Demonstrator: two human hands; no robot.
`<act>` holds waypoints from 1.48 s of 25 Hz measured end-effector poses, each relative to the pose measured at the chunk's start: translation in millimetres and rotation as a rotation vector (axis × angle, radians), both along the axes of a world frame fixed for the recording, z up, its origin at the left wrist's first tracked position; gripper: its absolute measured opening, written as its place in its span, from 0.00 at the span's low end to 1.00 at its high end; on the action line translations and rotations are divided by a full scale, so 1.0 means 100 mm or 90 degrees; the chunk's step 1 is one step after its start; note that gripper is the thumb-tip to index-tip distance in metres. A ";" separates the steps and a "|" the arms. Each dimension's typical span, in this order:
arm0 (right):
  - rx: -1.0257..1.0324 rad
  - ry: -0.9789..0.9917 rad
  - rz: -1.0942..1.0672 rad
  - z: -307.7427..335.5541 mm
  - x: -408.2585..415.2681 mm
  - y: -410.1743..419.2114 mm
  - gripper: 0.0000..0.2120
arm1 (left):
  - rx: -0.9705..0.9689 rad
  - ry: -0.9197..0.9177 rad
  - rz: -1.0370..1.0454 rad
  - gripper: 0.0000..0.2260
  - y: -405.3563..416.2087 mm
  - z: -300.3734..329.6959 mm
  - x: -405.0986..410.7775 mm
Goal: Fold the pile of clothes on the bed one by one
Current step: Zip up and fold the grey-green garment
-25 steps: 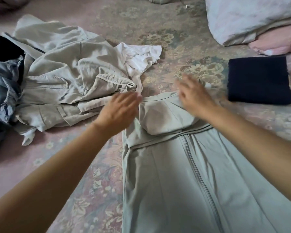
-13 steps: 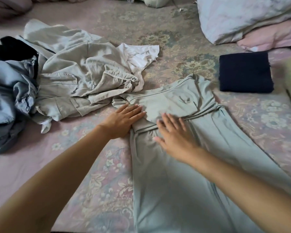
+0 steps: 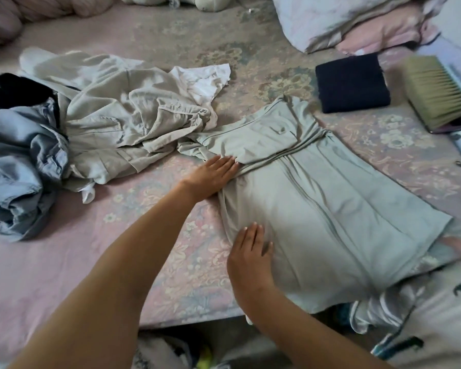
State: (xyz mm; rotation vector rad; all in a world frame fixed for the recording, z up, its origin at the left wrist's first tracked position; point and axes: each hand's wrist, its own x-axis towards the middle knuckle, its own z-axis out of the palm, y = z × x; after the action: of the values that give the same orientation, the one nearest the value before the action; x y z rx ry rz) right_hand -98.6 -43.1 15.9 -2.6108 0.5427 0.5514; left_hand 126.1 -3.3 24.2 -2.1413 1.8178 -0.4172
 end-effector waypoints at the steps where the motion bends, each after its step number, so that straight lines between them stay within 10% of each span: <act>1: 0.037 0.022 -0.013 0.10 -0.01 -0.06 0.25 | -0.009 0.006 0.001 0.19 -0.01 -0.01 0.00; 8: 0.080 -0.137 -0.113 0.66 -0.25 -1.16 0.07 | -0.066 0.217 -0.009 0.14 -0.08 0.19 0.13; 14: 0.116 -0.135 -0.223 0.84 -0.16 -2.28 0.17 | 0.075 0.084 0.194 0.14 -1.56 0.74 0.12; 21: -0.001 -0.060 -0.268 0.46 -0.37 -3.46 0.08 | 0.190 0.009 0.107 0.17 -2.94 0.51 -0.04; 30: -0.069 -0.018 -0.228 0.57 -0.43 -3.40 0.15 | -0.183 0.101 -0.125 0.22 -2.19 0.48 0.44; 34: -0.152 0.002 -0.216 0.56 -0.39 -3.40 0.15 | -0.093 0.188 0.057 0.38 -1.73 0.50 0.67; 37: -0.158 0.011 -0.218 0.53 -0.38 -3.41 0.20 | -0.146 0.298 0.153 0.24 -1.73 0.43 0.82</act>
State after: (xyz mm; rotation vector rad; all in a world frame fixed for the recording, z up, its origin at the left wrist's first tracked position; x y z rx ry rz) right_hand -136.8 -383.8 69.4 -2.6529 1.0987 0.4165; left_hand 207.8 -176.7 67.5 -2.7632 1.7652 -0.0702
